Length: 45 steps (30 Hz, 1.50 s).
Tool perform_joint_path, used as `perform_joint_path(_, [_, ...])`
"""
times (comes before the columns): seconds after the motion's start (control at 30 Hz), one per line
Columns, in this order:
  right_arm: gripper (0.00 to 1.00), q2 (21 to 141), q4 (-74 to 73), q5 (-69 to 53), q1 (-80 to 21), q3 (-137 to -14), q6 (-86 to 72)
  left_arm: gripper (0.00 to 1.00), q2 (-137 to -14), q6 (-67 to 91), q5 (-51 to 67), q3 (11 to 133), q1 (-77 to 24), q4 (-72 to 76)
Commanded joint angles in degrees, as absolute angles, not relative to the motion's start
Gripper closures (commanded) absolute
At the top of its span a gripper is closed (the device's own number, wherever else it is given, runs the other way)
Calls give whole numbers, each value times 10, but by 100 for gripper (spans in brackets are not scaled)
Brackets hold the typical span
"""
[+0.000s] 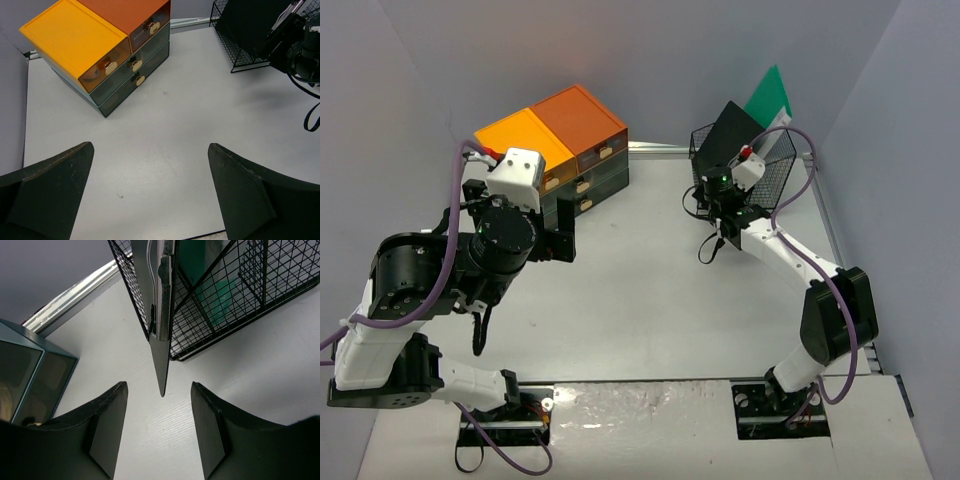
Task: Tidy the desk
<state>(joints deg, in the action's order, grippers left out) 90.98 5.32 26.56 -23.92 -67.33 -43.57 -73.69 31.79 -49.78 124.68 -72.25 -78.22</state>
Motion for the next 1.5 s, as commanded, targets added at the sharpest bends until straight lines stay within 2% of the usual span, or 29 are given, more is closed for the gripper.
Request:
perform_joint_path(0.0, [50,906,58,274,-235,-692,-462,3,-726,309,-510,1251,-718,-794])
perform_joint_path(0.5, [53,931,76,259,-242,-670,-488,3,-724,303,-511,1246,-718,-786])
perform_joint_path(0.73, [61,952,102,265,-243,-670,-480,3,-723,305,-509,1243,-718,-791])
perform_joint_path(1.07, [99,950,110,300,-250,-679,-456,3,-720,304,-509,1236,-718,-791])
perform_joint_path(1.4, [100,920,87,314,-251,-683,-441,3,-725,297,-503,1227,-718,-775])
perform_joint_path(1.43, [99,918,84,314,-250,-682,-441,3,-725,296,-502,1228,-718,-775])
perform_joint_path(1.47, [93,916,82,314,-250,-683,-440,3,-725,296,-502,1228,-718,-775])
